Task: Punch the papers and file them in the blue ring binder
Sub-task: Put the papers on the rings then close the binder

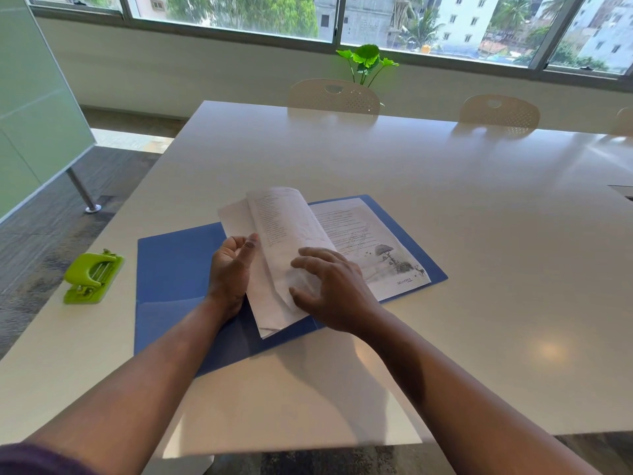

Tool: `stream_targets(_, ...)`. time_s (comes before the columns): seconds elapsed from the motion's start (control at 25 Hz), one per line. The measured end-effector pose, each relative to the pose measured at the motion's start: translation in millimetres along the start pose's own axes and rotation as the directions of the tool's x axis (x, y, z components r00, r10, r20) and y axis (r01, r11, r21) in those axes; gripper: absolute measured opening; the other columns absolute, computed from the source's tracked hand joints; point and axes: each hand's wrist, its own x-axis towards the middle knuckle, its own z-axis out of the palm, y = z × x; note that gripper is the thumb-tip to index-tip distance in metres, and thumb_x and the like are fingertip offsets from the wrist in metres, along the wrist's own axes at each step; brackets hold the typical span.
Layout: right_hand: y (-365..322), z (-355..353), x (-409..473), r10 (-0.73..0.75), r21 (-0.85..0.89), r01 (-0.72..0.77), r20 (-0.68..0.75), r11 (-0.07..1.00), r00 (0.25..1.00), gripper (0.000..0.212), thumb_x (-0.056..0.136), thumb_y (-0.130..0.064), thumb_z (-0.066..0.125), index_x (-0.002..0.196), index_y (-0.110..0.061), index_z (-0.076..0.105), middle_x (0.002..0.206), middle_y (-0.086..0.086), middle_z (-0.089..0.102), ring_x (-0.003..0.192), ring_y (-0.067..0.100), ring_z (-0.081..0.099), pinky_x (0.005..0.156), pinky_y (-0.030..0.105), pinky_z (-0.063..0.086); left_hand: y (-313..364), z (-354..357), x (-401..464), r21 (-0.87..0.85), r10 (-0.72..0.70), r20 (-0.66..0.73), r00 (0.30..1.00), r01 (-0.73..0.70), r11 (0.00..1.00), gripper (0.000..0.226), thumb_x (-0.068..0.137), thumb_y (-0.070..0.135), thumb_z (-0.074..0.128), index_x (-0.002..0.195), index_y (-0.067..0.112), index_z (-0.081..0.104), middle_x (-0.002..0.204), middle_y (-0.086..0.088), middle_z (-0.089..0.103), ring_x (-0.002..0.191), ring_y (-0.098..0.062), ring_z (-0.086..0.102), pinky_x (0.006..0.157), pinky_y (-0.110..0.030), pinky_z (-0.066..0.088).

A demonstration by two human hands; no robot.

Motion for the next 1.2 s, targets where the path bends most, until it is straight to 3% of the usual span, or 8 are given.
stream_targets(0.2,5,-9,-1,-0.036,0.129,0.031,0.035,0.991,0.999,0.043,0.092,-0.03,0.066,0.134,-0.025,0.065,0.15,-0.011,0.055,0.133,0.012,0.053,0.112,0.046,0.045,2,2,-4,0.071,0.01,-0.005,1.0,-0.009,0.997,0.017,0.092,0.028,0.074,0.094,0.014,0.066,0.107,-0.012,0.075,0.097,-0.031,0.073,0.079,-0.045,0.062)
stream_targets(0.44,3,-7,-5,-0.079,0.16,0.068,0.065,0.985,0.995,0.039,0.089,-0.013,0.063,0.127,-0.017,0.072,0.138,-0.007,0.065,0.115,0.007,0.061,0.099,0.022,0.049,5,4,-10,0.077,0.002,0.028,1.0,-0.005,0.997,0.013,0.089,0.02,0.077,0.087,0.008,0.074,0.096,-0.007,0.079,0.088,-0.026,0.076,0.074,-0.039,0.063)
stream_targets(0.6,5,-5,-4,-0.043,0.124,0.05,-0.057,0.991,0.997,0.035,0.091,-0.018,0.065,0.125,-0.02,0.072,0.142,-0.007,0.062,0.127,0.011,0.057,0.109,0.032,0.045,4,0,-8,0.12,-0.003,0.045,0.999,-0.002,0.993,0.01,0.091,0.012,0.074,0.082,0.009,0.071,0.093,-0.007,0.076,0.084,-0.024,0.074,0.071,-0.038,0.062)
stream_targets(0.68,8,-6,-2,0.046,0.077,-0.036,-0.135,0.996,0.99,0.037,0.091,-0.024,0.066,0.128,-0.022,0.069,0.15,-0.005,0.056,0.135,0.016,0.051,0.113,0.042,0.042,5,-1,-6,0.109,0.002,0.023,1.0,-0.004,0.994,0.019,0.089,0.007,0.069,0.073,0.013,0.062,0.08,-0.001,0.07,0.073,-0.018,0.068,0.06,-0.032,0.058)
stream_targets(0.8,14,-6,-1,0.136,0.109,-0.131,-0.043,0.985,0.99,0.043,0.092,-0.028,0.067,0.134,-0.024,0.064,0.159,-0.002,0.044,0.142,0.022,0.045,0.115,0.049,0.042,6,-1,-6,0.098,0.018,0.002,1.0,-0.018,0.995,0.026,0.089,0.003,0.062,0.069,0.016,0.052,0.069,0.002,0.058,0.064,-0.014,0.056,0.05,-0.025,0.05)
stream_targets(0.88,16,-3,-4,0.118,0.124,-0.118,0.008,0.985,0.993,0.044,0.092,-0.03,0.068,0.136,-0.026,0.062,0.16,-0.002,0.042,0.144,0.023,0.042,0.116,0.049,0.04,6,0,-6,0.071,0.026,-0.006,1.0,-0.025,0.997,0.027,0.091,0.001,0.061,0.073,0.017,0.051,0.075,0.002,0.06,0.067,-0.013,0.059,0.054,-0.025,0.052)
stream_targets(1.04,14,-1,-5,0.063,0.062,-0.063,0.004,0.996,0.998,0.043,0.093,-0.034,0.068,0.135,-0.028,0.062,0.161,-0.004,0.04,0.147,0.021,0.036,0.118,0.046,0.034,5,3,-5,0.019,0.039,-0.054,0.998,-0.039,0.999,0.027,0.093,0.005,0.066,0.097,0.02,0.045,0.106,-0.001,0.064,0.093,-0.019,0.067,0.076,-0.035,0.059)
stream_targets(1.2,12,0,-5,0.019,0.029,-0.02,0.027,0.999,0.999,0.044,0.092,-0.039,0.069,0.134,-0.029,0.062,0.162,-0.005,0.038,0.149,0.021,0.031,0.118,0.05,0.035,5,4,-6,0.013,0.045,-0.06,0.997,-0.045,0.999,0.035,0.097,0.008,0.064,0.117,0.017,0.037,0.117,0.0,0.059,0.099,-0.016,0.066,0.075,-0.029,0.06)
